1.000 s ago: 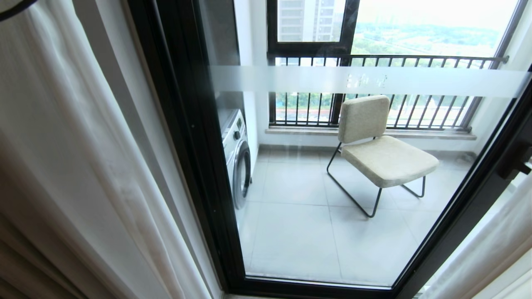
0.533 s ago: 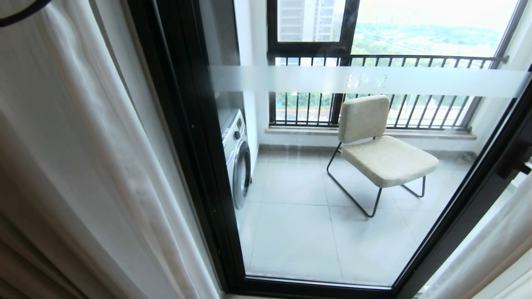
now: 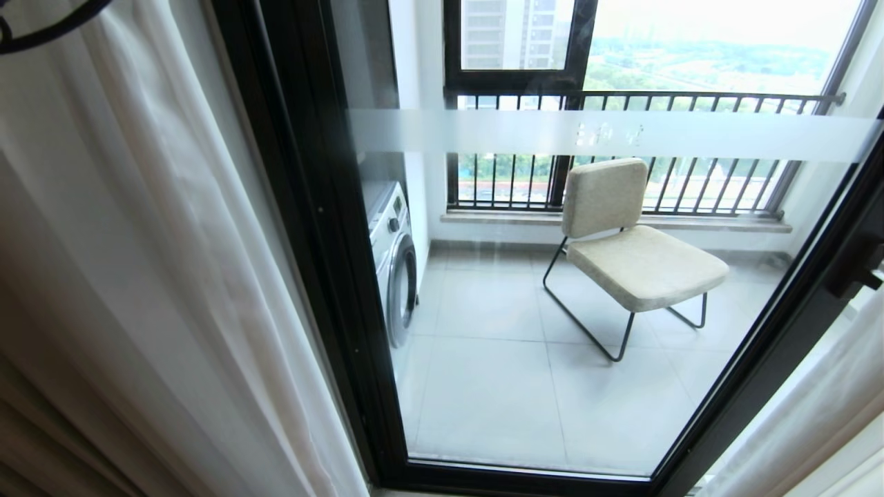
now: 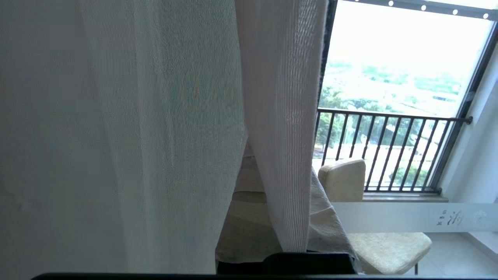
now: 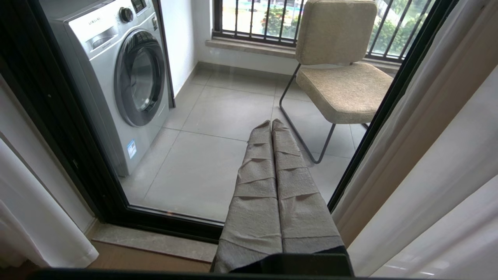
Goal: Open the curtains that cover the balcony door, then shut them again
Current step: Close the inner curtains on both sides
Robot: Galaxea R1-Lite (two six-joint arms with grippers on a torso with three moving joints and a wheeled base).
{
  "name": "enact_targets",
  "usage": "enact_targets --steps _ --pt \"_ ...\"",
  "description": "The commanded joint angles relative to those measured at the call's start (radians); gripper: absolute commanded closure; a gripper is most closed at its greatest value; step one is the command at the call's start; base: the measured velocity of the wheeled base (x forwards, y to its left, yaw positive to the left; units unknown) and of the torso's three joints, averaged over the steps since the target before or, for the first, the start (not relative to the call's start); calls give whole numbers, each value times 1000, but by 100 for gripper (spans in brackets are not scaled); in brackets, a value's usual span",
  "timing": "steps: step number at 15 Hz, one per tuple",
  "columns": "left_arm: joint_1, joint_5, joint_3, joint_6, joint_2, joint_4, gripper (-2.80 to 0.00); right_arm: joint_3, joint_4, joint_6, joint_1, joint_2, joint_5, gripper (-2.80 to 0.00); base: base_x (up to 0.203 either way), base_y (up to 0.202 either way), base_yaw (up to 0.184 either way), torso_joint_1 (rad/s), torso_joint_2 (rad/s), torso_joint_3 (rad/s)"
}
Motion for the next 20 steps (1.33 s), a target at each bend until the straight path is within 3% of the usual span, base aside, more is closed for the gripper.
enact_targets --steps 1,20 --pt "-12 0 1 -1 3 -2 0 0 0 -1 0 0 1 0 0 0 0 0 0 0" --pt "-35 -1 40 0 -27 -5 0 0 0 -1 0 0 1 0 0 0 0 0 0 0"
